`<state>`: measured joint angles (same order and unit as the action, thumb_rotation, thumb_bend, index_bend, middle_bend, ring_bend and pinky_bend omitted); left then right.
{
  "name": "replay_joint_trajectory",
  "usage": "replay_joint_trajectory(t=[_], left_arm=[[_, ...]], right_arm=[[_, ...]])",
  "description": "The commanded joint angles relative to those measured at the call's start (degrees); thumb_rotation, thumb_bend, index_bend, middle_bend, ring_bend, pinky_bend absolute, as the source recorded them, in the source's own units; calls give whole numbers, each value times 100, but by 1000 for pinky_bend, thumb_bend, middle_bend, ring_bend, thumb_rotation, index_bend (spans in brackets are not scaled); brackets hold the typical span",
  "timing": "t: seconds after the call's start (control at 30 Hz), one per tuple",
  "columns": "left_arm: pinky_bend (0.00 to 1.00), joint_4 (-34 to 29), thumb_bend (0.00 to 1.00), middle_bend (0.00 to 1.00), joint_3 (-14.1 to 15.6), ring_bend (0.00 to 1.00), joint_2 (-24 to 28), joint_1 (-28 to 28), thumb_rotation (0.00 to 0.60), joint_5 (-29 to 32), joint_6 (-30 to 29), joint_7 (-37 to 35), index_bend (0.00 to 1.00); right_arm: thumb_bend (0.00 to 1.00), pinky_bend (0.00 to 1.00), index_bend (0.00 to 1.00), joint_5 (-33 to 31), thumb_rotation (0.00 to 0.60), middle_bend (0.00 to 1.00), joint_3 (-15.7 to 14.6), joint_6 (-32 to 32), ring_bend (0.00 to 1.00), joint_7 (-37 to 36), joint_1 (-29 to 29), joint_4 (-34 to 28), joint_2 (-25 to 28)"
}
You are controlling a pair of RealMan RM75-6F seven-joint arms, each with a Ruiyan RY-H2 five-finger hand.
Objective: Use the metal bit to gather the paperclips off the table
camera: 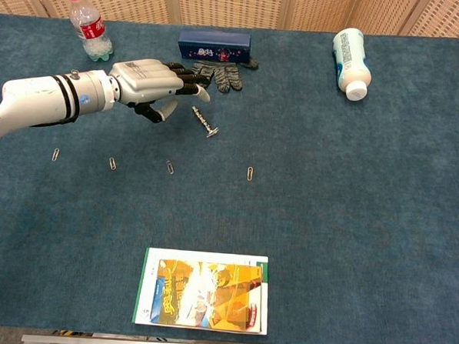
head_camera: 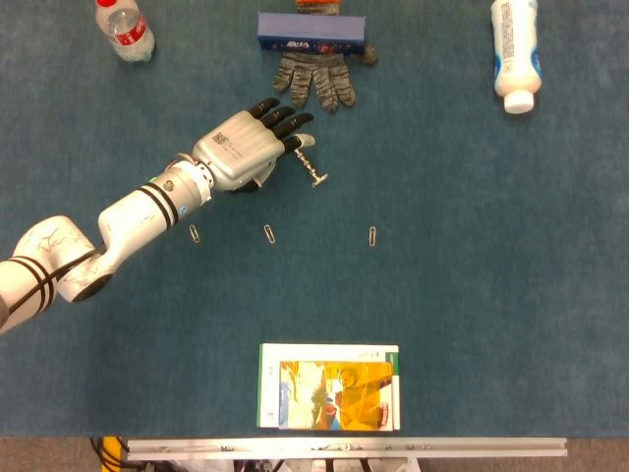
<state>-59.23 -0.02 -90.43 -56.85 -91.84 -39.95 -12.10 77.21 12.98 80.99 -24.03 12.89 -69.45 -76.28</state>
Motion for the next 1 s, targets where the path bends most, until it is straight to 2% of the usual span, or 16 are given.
replay_joint_trajectory(t=[0.03,0.43,0.67,1.0], left_arm=[[0,64,807,0,3,0,-53,-32,600,42,33,24,123],[0,421,807,0,-23,0,-335,-81,600,261,142,483,89],[0,649,806,0,82,0,-470,-76,600,348,347,660,90],[0,668,806,0,132,0,-481,-9,600,404,322,702,95]], right_arm=[[0,666,408,7,600,514,-1,-10,431,-15,-1,18,-16],[0,665,415,30,600,516,5,-30,431,-51,-11,34,-67],[0,666,417,48,600,516,9,-82,431,-61,17,38,-91],[0,666,422,43,600,516,9,-107,432,-128,9,86,-140]])
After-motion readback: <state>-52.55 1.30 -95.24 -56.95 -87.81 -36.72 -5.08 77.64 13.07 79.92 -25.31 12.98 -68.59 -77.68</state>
